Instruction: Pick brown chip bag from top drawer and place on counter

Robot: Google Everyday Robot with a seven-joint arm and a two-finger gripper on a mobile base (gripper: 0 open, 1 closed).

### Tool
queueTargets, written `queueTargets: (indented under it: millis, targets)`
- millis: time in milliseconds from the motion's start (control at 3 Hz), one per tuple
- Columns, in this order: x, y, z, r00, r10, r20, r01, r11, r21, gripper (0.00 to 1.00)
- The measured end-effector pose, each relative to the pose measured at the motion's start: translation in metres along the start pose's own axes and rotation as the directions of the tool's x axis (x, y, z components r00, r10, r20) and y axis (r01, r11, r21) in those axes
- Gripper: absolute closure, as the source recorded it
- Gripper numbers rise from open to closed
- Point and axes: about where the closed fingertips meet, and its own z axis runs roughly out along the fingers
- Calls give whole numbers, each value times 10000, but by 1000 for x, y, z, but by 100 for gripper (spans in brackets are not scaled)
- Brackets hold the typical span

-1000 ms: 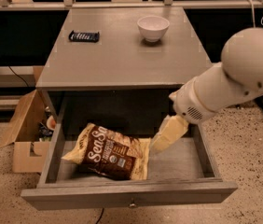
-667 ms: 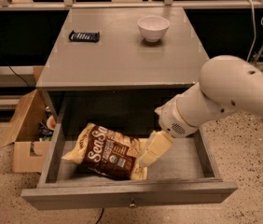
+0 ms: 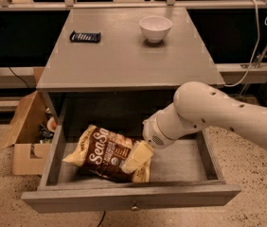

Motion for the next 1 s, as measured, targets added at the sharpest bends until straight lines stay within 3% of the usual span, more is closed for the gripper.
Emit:
queueTargets:
  millis: [333, 667, 1000]
  targets:
    - [-3, -5, 46, 9997, 201, -144, -201, 9998, -25, 0]
    - [-1, -7, 72, 9991, 212, -368, -211, 9998, 29, 0]
    - [7, -6, 100, 9985, 346, -414, -355, 9991, -219, 4]
